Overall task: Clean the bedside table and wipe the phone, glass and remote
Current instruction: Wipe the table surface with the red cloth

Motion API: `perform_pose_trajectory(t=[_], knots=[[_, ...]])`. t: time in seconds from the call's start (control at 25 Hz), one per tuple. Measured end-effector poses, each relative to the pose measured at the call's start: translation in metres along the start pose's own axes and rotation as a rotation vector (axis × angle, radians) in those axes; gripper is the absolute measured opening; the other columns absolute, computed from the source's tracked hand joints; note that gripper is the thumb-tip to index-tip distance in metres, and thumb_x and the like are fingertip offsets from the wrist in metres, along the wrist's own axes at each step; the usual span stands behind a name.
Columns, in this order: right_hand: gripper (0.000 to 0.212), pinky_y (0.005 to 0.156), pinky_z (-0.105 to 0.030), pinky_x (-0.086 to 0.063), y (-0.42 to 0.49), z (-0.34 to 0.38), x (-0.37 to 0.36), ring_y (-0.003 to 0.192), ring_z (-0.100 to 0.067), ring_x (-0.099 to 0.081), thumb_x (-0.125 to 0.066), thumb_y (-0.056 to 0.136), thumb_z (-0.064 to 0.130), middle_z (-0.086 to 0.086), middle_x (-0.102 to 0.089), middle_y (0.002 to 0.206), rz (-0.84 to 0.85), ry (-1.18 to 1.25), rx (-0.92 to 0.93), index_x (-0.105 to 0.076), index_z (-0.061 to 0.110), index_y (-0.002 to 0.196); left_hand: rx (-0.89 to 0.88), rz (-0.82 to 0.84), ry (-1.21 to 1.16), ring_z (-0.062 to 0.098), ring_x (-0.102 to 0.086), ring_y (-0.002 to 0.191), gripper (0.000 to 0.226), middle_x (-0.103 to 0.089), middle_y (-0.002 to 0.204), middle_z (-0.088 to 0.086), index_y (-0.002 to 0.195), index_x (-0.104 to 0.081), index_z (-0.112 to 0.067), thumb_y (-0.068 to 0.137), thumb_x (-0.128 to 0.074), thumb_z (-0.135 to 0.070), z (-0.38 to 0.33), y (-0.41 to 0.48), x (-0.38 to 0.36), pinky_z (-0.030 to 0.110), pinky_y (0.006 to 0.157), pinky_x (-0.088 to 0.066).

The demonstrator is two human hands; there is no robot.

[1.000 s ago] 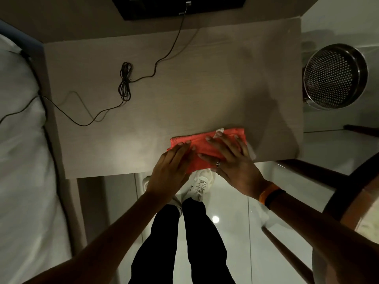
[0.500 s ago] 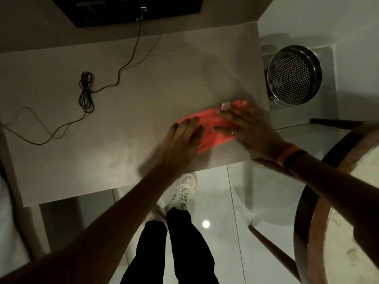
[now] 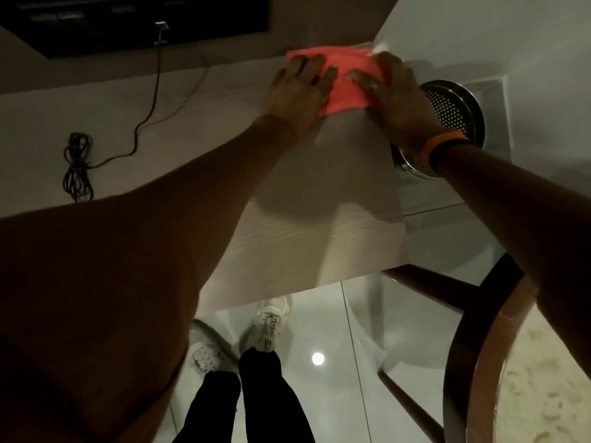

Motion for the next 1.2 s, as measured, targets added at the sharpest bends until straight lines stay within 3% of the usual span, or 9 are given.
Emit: perform_pose_trajectory(t=[0.16,0.32,0.52,0.68,0.8,0.88,0.96,1.04,1.2], knots=[[0.057,0.114,-0.062,-0.036,-0.060,0.014,-0.007,0.140,-0.054,-0.034,-0.059,0.096,0.021,-0.031,-0.026,0.159,0.017,0.079,-0.068,-0.041,0.014,0.150,-0.061,0.034,-0.028,0.035,-0.026,0.150,0.056,-0.023,0.166,0.013,0.157,-0.028,-0.018,0.103,-0.035,-0.032,-0.038,-0.047,-0.013,0.045,0.117,-0.026],[0.051,0.109,-0.051,-0.041,-0.157,0.039,-0.030,0.137,-0.046,-0.038,-0.063,0.092,0.013,-0.023,-0.030,0.160,0.144,0.052,-0.140,-0.054,0.021,0.142,-0.124,0.126,-0.103,0.033,-0.021,0.153,0.072,-0.018,0.168,0.011,0.160,-0.021,-0.020,0.097,-0.047,-0.045,-0.089,-0.147,-0.049,0.045,0.123,-0.016],[0.060,0.083,-0.055,-0.057,-0.239,0.066,-0.047,0.120,-0.047,-0.048,-0.073,0.079,0.002,-0.024,-0.045,0.140,0.269,-0.033,-0.255,-0.056,0.020,0.134,-0.229,0.061,-0.003,0.025,-0.059,0.129,0.062,-0.058,0.145,0.006,0.145,-0.053,-0.022,0.086,-0.063,-0.038,-0.149,-0.223,-0.070,0.040,0.109,-0.047],[0.047,0.094,-0.044,-0.057,-0.266,0.100,-0.050,0.124,-0.036,-0.053,-0.054,0.092,0.012,-0.013,-0.050,0.138,0.402,-0.061,-0.139,-0.055,0.025,0.136,-0.239,-0.020,-0.125,0.021,-0.065,0.108,0.033,-0.070,0.118,0.002,0.114,-0.069,-0.021,0.081,-0.070,-0.025,-0.153,-0.265,-0.061,0.035,0.096,-0.053],[0.042,0.099,-0.030,-0.054,-0.263,0.141,-0.058,0.121,-0.019,-0.062,-0.037,0.098,0.042,0.000,-0.062,0.131,0.690,0.128,-0.009,-0.055,0.036,0.135,-0.013,0.068,-0.493,0.024,-0.067,0.105,0.029,-0.073,0.109,0.004,0.107,-0.069,-0.016,0.080,-0.063,-0.025,-0.107,-0.303,-0.063,0.036,0.096,-0.050],[0.030,0.086,-0.018,-0.053,-0.238,0.174,-0.054,0.103,-0.006,-0.069,-0.052,0.091,0.040,0.006,-0.073,0.113,0.871,0.454,-0.145,-0.063,0.047,0.117,0.252,0.192,-0.820,0.024,-0.069,0.104,0.033,-0.075,0.108,0.005,0.113,-0.069,-0.015,0.085,-0.059,-0.031,-0.049,-0.341,-0.079,0.029,0.087,-0.050],[0.028,0.071,-0.010,-0.050,-0.199,0.220,-0.049,0.084,0.001,-0.068,-0.056,0.079,0.035,0.009,-0.076,0.098,0.876,0.714,-0.163,-0.071,0.048,0.100,0.518,0.274,-1.264,0.019,-0.068,0.106,0.039,-0.073,0.115,0.002,0.123,-0.067,-0.017,0.086,-0.068,-0.028,0.014,-0.389,-0.086,0.022,0.087,-0.051],[0.028,0.071,-0.011,-0.050,-0.164,0.261,-0.043,0.082,0.002,-0.066,-0.059,0.076,0.026,0.009,-0.074,0.095,0.827,0.902,-0.142,-0.075,0.038,0.096,0.692,0.154,-1.595,0.016,-0.070,0.104,0.032,-0.075,0.111,-0.004,0.119,-0.068,-0.026,0.088,-0.071,-0.031,0.070,-0.420,-0.071,0.023,0.084,-0.057],[0.021,0.101,-0.029,-0.051,-0.114,0.304,-0.040,0.110,-0.011,-0.067,-0.063,0.095,0.013,0.002,-0.073,0.113,0.602,0.939,-0.136,-0.073,0.018,0.112,0.829,-0.032,-1.514,0.018,-0.072,0.106,0.048,-0.074,0.112,-0.009,0.129,-0.059,-0.029,0.089,-0.067,-0.053,0.144,-0.436,-0.052,0.022,0.078,-0.059]])
Point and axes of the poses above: each hand's wrist, its own y-axis towards the middle knuckle, its own x-axis out of the back of the hand, z = x × y, the point moved 7 cm from there along y, towards the middle knuckle
